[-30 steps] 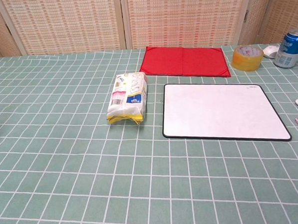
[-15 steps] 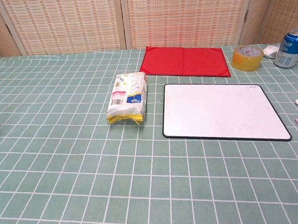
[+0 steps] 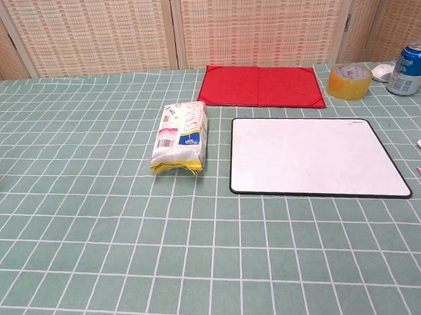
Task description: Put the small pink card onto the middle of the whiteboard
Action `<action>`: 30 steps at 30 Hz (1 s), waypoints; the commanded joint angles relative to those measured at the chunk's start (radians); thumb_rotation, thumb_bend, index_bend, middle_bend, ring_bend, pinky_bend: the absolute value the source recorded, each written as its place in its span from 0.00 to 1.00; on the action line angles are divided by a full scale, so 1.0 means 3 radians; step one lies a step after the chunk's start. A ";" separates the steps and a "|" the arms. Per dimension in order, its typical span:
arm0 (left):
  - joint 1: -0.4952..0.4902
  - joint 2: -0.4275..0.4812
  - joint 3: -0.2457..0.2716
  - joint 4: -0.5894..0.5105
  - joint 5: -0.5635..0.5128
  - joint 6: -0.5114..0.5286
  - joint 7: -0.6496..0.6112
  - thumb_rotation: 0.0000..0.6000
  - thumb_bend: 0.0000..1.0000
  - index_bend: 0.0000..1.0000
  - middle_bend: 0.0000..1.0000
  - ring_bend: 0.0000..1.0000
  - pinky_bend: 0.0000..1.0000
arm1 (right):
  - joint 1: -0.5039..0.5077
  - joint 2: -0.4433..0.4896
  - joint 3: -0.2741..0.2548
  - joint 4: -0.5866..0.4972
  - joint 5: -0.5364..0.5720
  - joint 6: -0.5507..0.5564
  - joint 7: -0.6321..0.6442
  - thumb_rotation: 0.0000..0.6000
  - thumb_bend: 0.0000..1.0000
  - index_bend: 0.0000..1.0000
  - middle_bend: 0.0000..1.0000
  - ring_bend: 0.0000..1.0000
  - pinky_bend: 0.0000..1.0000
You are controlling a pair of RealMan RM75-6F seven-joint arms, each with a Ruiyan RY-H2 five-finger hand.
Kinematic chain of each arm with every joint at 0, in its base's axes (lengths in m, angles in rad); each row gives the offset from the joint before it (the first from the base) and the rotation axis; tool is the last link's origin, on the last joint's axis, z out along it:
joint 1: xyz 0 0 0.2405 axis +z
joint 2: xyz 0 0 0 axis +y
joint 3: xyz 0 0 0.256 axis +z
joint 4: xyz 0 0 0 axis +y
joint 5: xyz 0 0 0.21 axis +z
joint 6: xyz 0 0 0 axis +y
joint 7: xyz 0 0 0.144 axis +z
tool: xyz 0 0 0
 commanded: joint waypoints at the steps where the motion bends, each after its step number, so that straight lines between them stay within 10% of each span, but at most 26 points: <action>1: -0.0001 0.0000 0.0002 0.0001 0.0001 -0.0003 -0.0004 1.00 0.28 0.00 0.00 0.00 0.08 | 0.0013 -0.0011 0.0014 -0.0010 0.0046 -0.0033 0.0022 1.00 0.00 0.39 0.97 1.00 1.00; 30: -0.0018 0.0031 0.0011 -0.0031 -0.0012 -0.0067 -0.0093 1.00 0.28 0.00 0.00 0.00 0.08 | 0.0181 -0.0161 0.0038 0.0172 0.0278 -0.0358 0.0169 1.00 0.00 0.39 0.97 1.00 1.00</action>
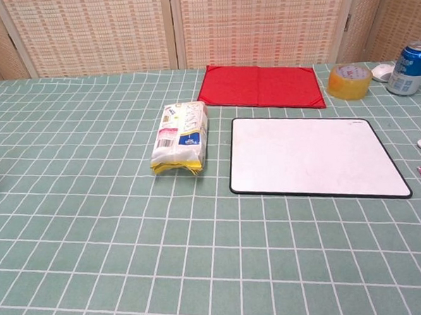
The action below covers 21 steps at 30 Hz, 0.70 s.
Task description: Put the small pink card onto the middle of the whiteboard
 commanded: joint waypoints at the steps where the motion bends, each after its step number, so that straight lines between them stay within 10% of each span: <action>1: -0.0001 0.0002 0.0001 -0.0003 -0.0001 -0.0005 -0.0004 1.00 0.28 0.00 0.00 0.00 0.08 | 0.0011 -0.0004 -0.0003 0.0008 0.0015 -0.0021 -0.0007 1.00 0.00 0.39 0.97 1.00 1.00; 21: -0.0016 0.0021 0.0015 -0.0023 0.0003 -0.0050 -0.0064 1.00 0.28 0.00 0.00 0.00 0.08 | 0.0082 -0.0024 -0.0015 0.0054 0.0104 -0.0134 -0.0013 1.00 0.02 0.44 0.97 1.00 1.00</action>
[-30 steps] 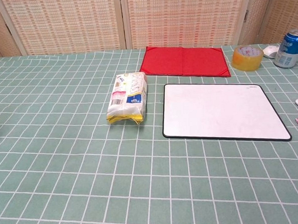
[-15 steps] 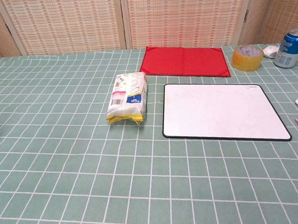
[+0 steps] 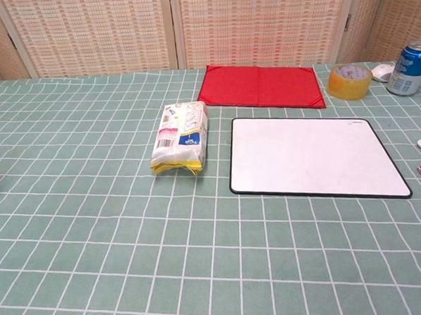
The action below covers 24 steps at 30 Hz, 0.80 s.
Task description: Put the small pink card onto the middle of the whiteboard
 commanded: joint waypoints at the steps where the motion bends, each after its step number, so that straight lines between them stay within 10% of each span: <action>1: -0.0001 0.0003 0.0002 -0.0003 0.0000 -0.0006 -0.0011 1.00 0.28 0.00 0.00 0.00 0.08 | 0.0004 -0.0002 -0.0001 0.0003 -0.0004 0.0001 0.0012 1.00 0.03 0.45 0.97 1.00 1.00; 24: -0.0004 0.0023 -0.0001 -0.0025 -0.0005 -0.0008 -0.0070 1.00 0.28 0.00 0.00 0.00 0.08 | 0.0173 0.0331 0.0177 -0.0784 -0.0200 0.0297 -0.0065 1.00 0.06 0.52 0.97 1.00 1.00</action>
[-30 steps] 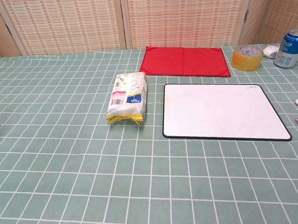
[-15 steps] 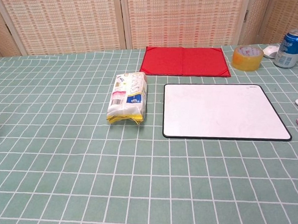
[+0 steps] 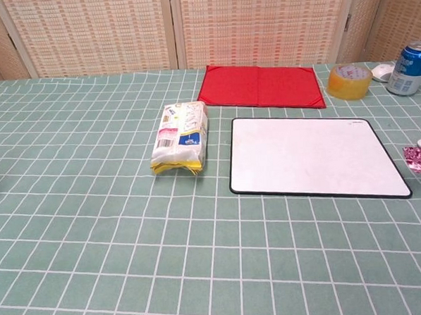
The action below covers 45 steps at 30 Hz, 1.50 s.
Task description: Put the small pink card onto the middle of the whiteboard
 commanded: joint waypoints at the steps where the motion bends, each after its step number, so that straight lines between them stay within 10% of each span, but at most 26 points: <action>1: 0.0002 0.0004 -0.0003 -0.0002 -0.0002 0.0007 -0.0011 1.00 0.28 0.00 0.00 0.00 0.08 | 0.0190 0.0016 0.0129 -0.0174 0.0150 -0.0092 -0.0231 1.00 0.06 0.52 0.97 1.00 1.00; 30: -0.0012 0.0020 -0.0010 0.0056 0.0003 0.0004 -0.0245 1.00 0.28 0.00 0.00 0.00 0.08 | 0.1248 -0.0862 0.0269 0.0429 0.1537 -0.0553 -0.1247 1.00 0.01 0.39 0.97 1.00 1.00; 45: -0.0005 0.0030 -0.0002 0.0026 0.0002 -0.0001 -0.0270 1.00 0.28 0.00 0.00 0.00 0.08 | 0.0932 -0.0095 0.0068 -0.0200 0.1398 0.0128 -0.1371 1.00 0.00 0.37 0.97 0.99 1.00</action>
